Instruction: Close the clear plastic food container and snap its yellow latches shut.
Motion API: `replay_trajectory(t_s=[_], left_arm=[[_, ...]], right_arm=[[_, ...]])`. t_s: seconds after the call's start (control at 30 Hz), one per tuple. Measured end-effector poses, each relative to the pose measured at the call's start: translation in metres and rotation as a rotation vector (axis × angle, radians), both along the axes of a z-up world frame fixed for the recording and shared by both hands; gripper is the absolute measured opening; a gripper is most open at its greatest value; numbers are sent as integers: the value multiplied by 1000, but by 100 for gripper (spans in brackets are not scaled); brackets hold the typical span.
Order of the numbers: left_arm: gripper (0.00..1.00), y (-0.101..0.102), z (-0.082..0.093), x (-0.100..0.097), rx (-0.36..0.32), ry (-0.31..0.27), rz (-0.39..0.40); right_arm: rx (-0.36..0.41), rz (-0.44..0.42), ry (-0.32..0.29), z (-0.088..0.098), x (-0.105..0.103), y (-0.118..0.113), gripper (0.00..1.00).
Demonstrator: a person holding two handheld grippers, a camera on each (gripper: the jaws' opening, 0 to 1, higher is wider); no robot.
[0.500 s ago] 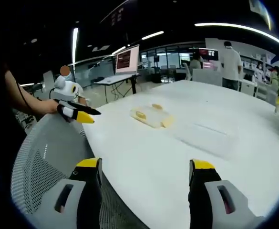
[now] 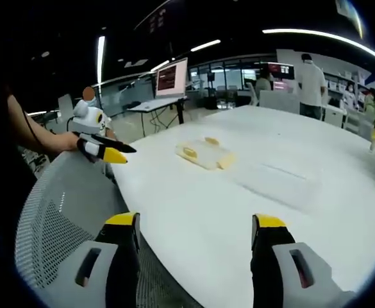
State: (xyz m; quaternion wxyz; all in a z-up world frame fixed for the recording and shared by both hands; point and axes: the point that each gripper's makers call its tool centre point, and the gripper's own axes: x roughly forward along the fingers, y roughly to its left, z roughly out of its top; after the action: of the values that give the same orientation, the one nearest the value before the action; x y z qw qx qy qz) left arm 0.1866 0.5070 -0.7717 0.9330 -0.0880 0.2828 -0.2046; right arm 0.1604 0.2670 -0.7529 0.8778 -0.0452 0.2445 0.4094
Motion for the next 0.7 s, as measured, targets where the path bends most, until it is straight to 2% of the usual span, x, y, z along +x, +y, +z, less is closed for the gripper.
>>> replay_trajectory(t_s=[0.43, 0.7], left_arm=[[88, 0, 1, -1, -3, -2, 4], [93, -2, 4, 1, 9, -14, -2]], right_arm=[[5, 5, 2, 0, -2, 1, 70], [7, 12, 2, 1, -2, 2, 74]])
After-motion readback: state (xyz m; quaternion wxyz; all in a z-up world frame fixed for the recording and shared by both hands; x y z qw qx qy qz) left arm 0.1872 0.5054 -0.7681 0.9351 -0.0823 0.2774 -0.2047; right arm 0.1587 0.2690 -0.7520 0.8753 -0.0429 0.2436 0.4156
